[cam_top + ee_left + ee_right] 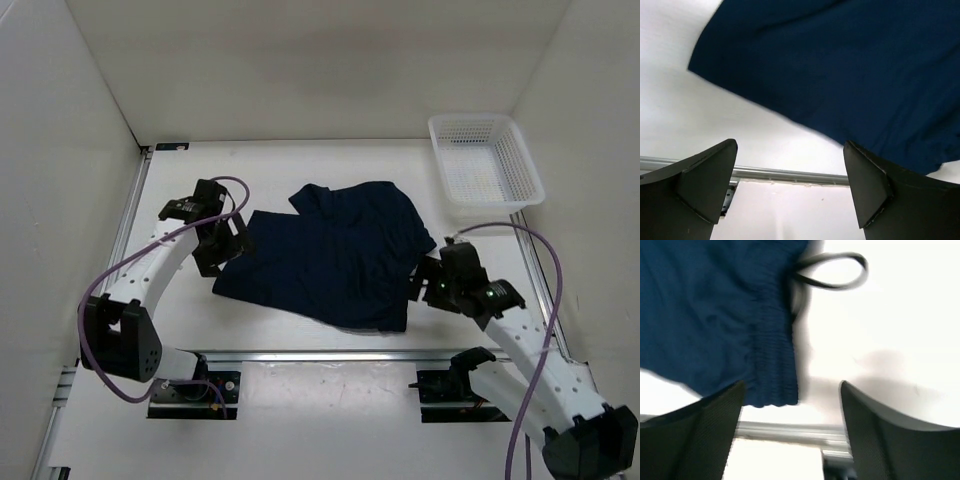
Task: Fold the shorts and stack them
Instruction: Flatten the shorts out
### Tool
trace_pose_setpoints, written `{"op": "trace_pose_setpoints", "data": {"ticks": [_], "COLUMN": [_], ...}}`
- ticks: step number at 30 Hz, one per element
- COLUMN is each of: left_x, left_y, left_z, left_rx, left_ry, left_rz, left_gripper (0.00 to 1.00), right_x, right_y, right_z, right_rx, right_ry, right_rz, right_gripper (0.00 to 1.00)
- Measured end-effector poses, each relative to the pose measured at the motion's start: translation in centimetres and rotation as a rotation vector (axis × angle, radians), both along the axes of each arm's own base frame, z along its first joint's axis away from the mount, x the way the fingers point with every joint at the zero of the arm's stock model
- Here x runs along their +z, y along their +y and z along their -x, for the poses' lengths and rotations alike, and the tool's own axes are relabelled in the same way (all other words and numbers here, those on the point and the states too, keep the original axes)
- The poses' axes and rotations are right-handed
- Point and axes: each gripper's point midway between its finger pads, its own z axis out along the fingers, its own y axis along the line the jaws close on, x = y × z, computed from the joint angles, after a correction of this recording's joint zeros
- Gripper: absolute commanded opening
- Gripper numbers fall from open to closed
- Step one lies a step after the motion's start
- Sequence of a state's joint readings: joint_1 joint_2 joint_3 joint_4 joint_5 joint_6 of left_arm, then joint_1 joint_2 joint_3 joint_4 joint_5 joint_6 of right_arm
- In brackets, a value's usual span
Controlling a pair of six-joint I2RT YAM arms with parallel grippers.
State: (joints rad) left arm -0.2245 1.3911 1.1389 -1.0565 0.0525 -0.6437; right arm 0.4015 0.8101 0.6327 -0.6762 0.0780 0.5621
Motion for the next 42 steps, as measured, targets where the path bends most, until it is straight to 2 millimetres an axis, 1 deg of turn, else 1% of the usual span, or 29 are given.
{"op": "trace_pose_setpoints", "data": {"ticks": [1,2,3,4,5,6,7,8,9,10,12,14,16,18,22,24,25,27,28,30,31,32,34,35,36,38,40,41,42], "left_x": [0.3,0.6,0.9,1.0,1.0,0.9,0.5,-0.2,-1.0,-2.0,-4.0,-5.8,-7.1,-7.9,-9.9,-11.0,-11.3,-11.3,-11.3,-11.4,-11.5,-11.5,-11.5,-11.5,-11.5,-11.5,-11.5,-11.5,-11.4], "left_y": [0.0,0.0,0.0,0.0,0.1,0.1,0.3,0.7,1.2,1.9,3.5,5.0,5.9,6.0,5.6,5.5,5.4,5.3,5.2,5.0,4.9,4.8,4.6,4.4,4.4,4.3,4.3,4.3,4.3], "left_z": [-0.2,-0.4,-0.7,-1.0,-1.1,-1.1,-1.1,-0.8,-0.3,0.3,1.5,2.8,3.5,3.4,2.7,2.5,2.6,2.5,2.5,2.3,2.2,2.1,1.8,1.6,1.5,1.2,1.0,0.9,0.8], "left_rx": [0.0,0.003,0.01,0.017,0.024,0.034,0.048,0.066,0.087,0.121,0.197,0.274,0.331,0.355,0.358,0.358,0.359,0.362,0.364,0.361,0.358,0.355,0.349,0.343,0.339,0.336,0.334,0.334,0.333], "left_ry": [-0.013,-0.028,-0.044,-0.054,-0.058,-0.057,-0.051,-0.033,-0.009,0.023,0.086,0.149,0.195,0.215,0.263,0.289,0.312,0.325,0.329,0.33,0.333,0.334,0.33,0.326,0.325,0.322,0.315,0.313,0.308], "left_rz": [0.001,0.004,0.006,0.007,0.007,0.009,0.01,0.007,0.004,0.005,0.002,0.008,0.019,0.042,0.076,0.079,0.083,0.091,0.096,0.104,0.108,0.111,0.119,0.125,0.128,0.13,0.133,0.133,0.134], "left_gripper": [0.89,0.83,0.77,0.7,0.66,0.66,0.71,0.83,0.87,0.91,0.97,0.98,0.98,0.98,0.9,0.85,0.77,0.67,0.55,0.45,0.38,0.24,0.12,0.1,0.1,0.1,0.1,0.1,0.1], "right_x": [-0.5,-0.4,-0.2,0.1,0.3,0.3,0.0,-0.4,-0.8,-1.3,-2.1,-2.7,-3.2,-3.7,-5.1,-6.0,-6.5,-7.0,-7.0,-6.9,-7.0,-6.9,-6.8,-6.8,-6.8,-7.0,-7.5,-7.6,-7.7], "right_y": [-0.7,-1.1,-1.3,-1.3,-1.2,-1.0,-0.7,-0.5,-0.1,0.4,1.3,1.9,2.5,3.0,3.6,3.8,3.8,4.0,4.3,4.7,4.9,5.1,5.3,5.3,5.4,5.2,4.6,4.3,4.0], "right_z": [0.9,1.3,1.4,1.3,1.3,1.2,1.3,1.4,1.6,1.8,2.3,3.2,4.0,4.4,5.3,5.7,5.8,6.2,6.1,5.8,5.8,5.6,5.3,5.1,5.1,4.9,4.7,4.7,4.5], "right_rx": [-0.041,-0.075,-0.11,-0.135,-0.157,-0.167,-0.181,-0.187,-0.19,-0.192,-0.19,-0.192,-0.207,-0.228,-0.288,-0.317,-0.336,-0.364,-0.367,-0.377,-0.386,-0.395,-0.412,-0.426,-0.438,-0.461,-0.502,-0.514,-0.527], "right_ry": [0.019,0.02,0.013,0.007,0.009,0.023,0.054,0.081,0.12,0.154,0.207,0.257,0.301,0.328,0.381,0.408,0.424,0.456,0.457,0.452,0.456,0.455,0.449,0.446,0.445,0.436,0.419,0.411,0.395], "right_rz": [0.005,0.0,-0.009,-0.024,-0.039,-0.05,-0.062,-0.07,-0.082,-0.098,-0.141,-0.181,-0.227,-0.278,-0.371,-0.399,-0.413,-0.445,-0.469,-0.508,-0.525,-0.548,-0.58,-0.595,-0.607,-0.609,-0.591,-0.579,-0.567], "right_gripper": [0.72,0.64,0.54,0.39,0.36,0.34,0.38,0.46,0.59,0.83,0.92,0.96,0.96,0.95,0.86,0.85,0.85,0.85,0.85,0.84,0.84,0.82,0.8,0.8,0.78,0.61,0.35,0.2,0.14]}}
